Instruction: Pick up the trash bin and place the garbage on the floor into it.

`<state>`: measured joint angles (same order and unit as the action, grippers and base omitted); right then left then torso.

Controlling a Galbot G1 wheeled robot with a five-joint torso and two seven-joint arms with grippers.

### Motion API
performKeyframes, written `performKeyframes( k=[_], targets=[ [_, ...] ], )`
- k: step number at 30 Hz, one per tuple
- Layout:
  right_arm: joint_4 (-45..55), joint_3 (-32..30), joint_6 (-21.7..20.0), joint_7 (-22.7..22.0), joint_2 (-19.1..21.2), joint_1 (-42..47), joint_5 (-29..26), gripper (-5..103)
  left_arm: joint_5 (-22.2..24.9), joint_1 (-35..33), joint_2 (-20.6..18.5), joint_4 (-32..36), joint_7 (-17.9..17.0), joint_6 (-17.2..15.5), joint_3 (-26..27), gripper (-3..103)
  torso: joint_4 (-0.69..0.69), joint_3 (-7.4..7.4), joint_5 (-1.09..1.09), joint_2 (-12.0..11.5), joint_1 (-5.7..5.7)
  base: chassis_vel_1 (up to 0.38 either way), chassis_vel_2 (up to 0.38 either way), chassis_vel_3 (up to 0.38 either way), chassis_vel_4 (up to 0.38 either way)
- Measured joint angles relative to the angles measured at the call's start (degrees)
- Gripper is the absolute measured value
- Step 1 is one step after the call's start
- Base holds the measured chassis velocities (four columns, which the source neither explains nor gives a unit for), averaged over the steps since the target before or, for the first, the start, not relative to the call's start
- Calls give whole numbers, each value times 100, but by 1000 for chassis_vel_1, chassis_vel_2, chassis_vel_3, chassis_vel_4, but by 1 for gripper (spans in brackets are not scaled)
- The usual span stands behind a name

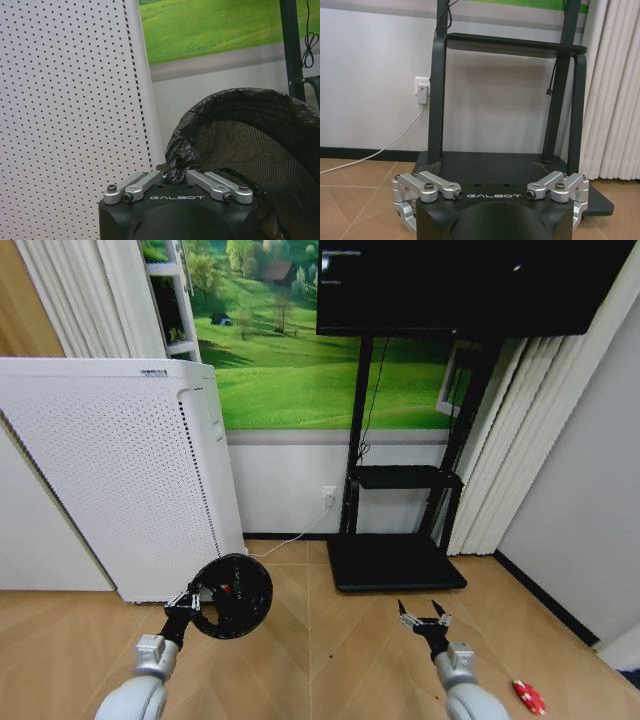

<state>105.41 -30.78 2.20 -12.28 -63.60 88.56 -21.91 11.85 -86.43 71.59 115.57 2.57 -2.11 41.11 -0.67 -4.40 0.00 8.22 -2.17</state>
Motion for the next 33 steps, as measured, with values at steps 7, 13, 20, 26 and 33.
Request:
performKeyframes(
  k=[7, 13, 20, 26, 33],
  targets=[
    [-55, -67, -2, 34, -95, 73, -6, 100, 25, -151, 91, 65, -16, 23, 91, 3, 1, 0, 0, 0, 0, 0, 0, 0, 0],
    [-148, -37, -13, 45, -92, 8, -10, 100, 25, -135, 98, 30, -18, 61, 94, 3, 1, 0, 0, 0, 0, -50, -43, 65, 47],
    [-350, 52, -14, 56, 52, -157, -69, 100, 14, -64, 121, -28, -21, 62, 32, 3, 0, -1, -1, 0, 0, -174, -176, 181, 178],
    [-542, 127, -6, 59, 162, -274, -118, 100, 14, -39, 104, -62, -23, 57, 32, 3, 4, -1, 1, 0, 0, -247, -241, 239, 255],
    [-764, 223, 27, 78, 176, -336, -114, 100, 22, -28, 73, -90, -27, 38, 4, 3, 2, -1, -2, -1, 0, -312, -305, 306, 314]
  ],
)
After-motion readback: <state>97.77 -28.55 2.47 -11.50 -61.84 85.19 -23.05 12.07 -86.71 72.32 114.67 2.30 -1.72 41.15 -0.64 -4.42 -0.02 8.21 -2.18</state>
